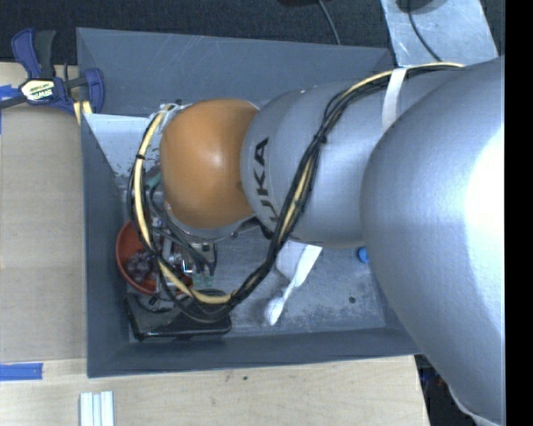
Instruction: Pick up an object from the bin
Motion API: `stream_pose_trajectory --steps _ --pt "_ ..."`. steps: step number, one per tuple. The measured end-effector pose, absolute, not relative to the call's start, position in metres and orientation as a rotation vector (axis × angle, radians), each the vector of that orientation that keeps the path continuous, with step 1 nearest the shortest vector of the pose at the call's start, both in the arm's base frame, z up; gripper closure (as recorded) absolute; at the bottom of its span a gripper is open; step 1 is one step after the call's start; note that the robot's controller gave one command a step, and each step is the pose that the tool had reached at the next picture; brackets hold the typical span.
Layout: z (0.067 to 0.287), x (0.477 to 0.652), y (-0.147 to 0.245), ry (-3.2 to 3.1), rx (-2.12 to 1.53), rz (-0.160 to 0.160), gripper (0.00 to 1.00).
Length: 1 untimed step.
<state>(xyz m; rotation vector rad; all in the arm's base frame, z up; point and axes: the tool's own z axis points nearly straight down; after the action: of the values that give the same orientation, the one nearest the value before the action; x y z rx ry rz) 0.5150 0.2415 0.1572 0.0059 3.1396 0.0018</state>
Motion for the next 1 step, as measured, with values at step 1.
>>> stream_pose_trajectory --steps 1 --pt "0.1572 0.5151 0.2414 3.14 0.006 0.002 0.0"
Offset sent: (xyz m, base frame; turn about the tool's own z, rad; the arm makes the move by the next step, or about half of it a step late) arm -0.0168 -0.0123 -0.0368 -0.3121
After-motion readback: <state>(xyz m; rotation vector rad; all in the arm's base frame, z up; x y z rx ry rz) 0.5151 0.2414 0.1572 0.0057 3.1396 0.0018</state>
